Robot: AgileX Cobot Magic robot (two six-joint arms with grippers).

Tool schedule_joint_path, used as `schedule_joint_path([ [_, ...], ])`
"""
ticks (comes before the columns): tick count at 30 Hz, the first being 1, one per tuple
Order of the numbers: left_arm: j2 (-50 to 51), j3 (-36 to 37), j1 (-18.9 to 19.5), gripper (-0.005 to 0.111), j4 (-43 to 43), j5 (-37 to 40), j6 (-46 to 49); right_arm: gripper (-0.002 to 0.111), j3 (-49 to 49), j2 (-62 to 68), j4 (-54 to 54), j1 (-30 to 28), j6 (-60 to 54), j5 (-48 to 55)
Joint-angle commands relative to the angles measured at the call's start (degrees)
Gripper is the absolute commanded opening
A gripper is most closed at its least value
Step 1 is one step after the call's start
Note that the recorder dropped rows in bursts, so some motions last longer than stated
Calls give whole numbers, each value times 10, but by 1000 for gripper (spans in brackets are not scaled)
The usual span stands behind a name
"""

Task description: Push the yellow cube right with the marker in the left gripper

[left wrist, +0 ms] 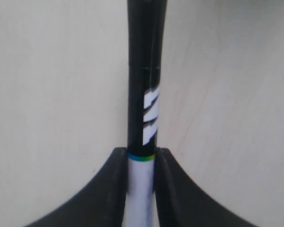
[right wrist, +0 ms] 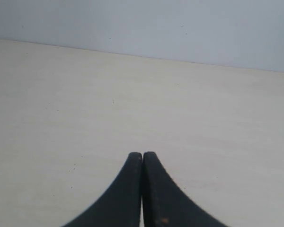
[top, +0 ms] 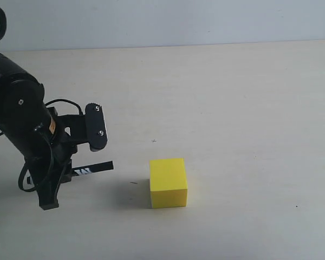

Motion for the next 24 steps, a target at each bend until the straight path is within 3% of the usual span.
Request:
schedule_joint_path([
  [1, -1, 1, 0, 0, -7, -27, 0, 0, 1, -3, 0, -3, -4, -7],
  [24, 52, 1, 0, 0, -11, -75, 27, 0, 1, -3, 1, -3, -4, -7],
])
